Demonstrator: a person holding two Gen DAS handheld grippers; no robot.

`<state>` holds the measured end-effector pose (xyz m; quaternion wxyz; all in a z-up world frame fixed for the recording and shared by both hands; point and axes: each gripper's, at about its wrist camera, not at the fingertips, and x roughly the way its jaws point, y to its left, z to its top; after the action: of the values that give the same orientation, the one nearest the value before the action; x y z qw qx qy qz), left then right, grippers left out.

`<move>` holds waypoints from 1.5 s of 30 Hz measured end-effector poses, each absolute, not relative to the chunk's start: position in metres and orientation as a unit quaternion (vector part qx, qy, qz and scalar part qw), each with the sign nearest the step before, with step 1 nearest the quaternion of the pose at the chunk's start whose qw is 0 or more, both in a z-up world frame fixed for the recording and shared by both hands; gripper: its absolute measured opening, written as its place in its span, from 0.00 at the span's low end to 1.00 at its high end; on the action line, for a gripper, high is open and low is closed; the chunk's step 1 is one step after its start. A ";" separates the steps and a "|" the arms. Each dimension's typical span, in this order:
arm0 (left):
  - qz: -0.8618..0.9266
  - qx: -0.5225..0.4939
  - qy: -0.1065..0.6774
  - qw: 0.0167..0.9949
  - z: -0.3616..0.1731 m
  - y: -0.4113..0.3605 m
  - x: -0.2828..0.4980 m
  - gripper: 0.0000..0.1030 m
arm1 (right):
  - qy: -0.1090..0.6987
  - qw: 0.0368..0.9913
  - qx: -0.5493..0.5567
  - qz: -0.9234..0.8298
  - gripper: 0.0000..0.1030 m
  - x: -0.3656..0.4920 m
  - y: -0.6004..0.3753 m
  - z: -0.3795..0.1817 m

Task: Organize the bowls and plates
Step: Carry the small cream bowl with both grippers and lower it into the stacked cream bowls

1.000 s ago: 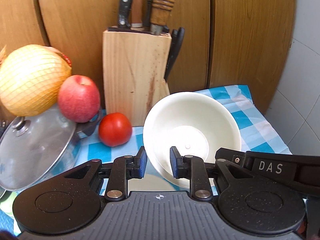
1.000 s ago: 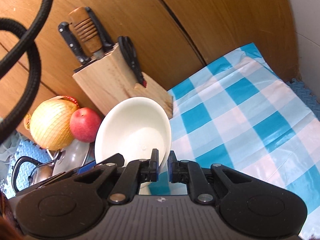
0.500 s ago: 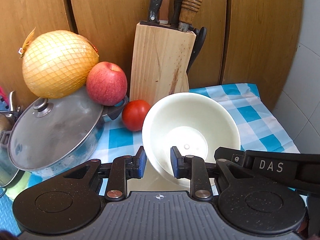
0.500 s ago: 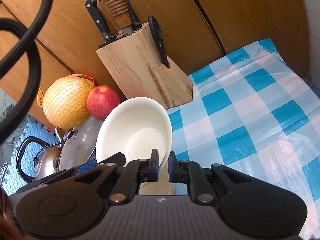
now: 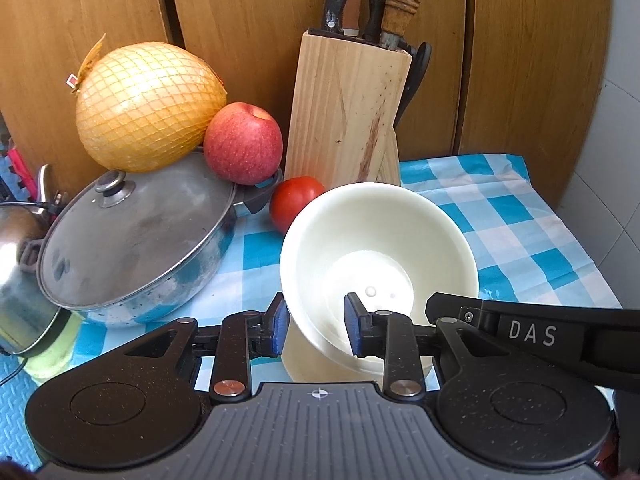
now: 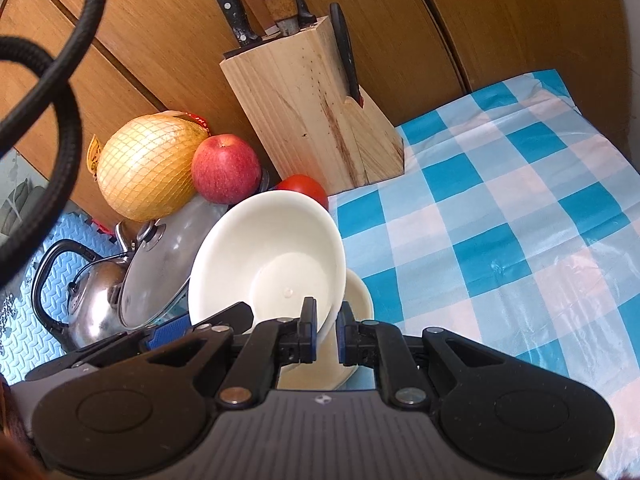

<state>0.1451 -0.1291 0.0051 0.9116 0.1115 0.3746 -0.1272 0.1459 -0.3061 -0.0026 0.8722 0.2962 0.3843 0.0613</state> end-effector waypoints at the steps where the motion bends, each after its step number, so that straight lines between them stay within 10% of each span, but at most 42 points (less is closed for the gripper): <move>1: -0.126 0.113 0.376 0.911 0.004 -0.128 0.144 0.36 | 0.386 0.872 0.295 0.062 0.11 0.146 -0.304 -0.003; 32: -0.121 0.113 0.409 0.897 -0.016 -0.110 0.141 0.37 | 0.401 0.881 0.247 0.051 0.13 0.138 -0.281 -0.010; 45: -0.119 0.109 0.405 0.900 -0.012 -0.107 0.139 0.55 | 0.388 0.890 0.240 0.026 0.20 0.136 -0.290 -0.007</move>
<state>0.1395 -0.1068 -0.0122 0.9000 0.1091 0.4051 -0.1185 0.1357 -0.2904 -0.0074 0.8895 0.2398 0.3880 0.0258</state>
